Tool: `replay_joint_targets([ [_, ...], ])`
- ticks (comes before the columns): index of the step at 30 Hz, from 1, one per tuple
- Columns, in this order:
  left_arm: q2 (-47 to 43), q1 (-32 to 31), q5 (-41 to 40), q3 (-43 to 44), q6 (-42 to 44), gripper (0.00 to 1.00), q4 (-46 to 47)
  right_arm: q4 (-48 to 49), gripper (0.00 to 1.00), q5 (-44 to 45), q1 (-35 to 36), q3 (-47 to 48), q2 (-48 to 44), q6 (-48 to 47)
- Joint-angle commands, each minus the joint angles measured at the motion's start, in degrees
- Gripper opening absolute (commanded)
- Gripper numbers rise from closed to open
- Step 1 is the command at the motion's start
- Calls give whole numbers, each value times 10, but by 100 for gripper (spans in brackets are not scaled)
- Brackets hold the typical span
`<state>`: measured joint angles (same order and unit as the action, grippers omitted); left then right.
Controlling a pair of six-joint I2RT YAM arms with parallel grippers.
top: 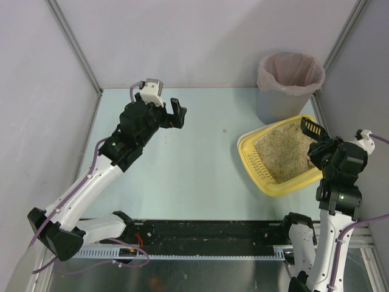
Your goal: Clean the litter box
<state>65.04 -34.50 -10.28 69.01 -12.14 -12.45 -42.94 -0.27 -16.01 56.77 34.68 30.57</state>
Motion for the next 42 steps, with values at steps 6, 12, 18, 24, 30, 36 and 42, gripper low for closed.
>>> replay_joint_targets([
  [6,-1,22,31,-31,34,100,48,26,0,218,119,-51,34,74],
  [12,20,54,68,-30,3,100,53,63,0,413,287,-83,96,135],
  [18,18,69,62,-47,5,100,59,102,0,532,341,-133,162,247],
  [24,24,74,65,-51,10,100,62,201,0,537,343,-174,224,250],
  [30,32,92,90,-59,-12,100,66,228,0,534,344,-181,277,264],
  [36,23,97,97,-65,-17,100,66,253,0,505,327,-197,282,250],
  [42,21,97,98,-69,-21,100,66,296,1,429,277,-226,262,207],
])
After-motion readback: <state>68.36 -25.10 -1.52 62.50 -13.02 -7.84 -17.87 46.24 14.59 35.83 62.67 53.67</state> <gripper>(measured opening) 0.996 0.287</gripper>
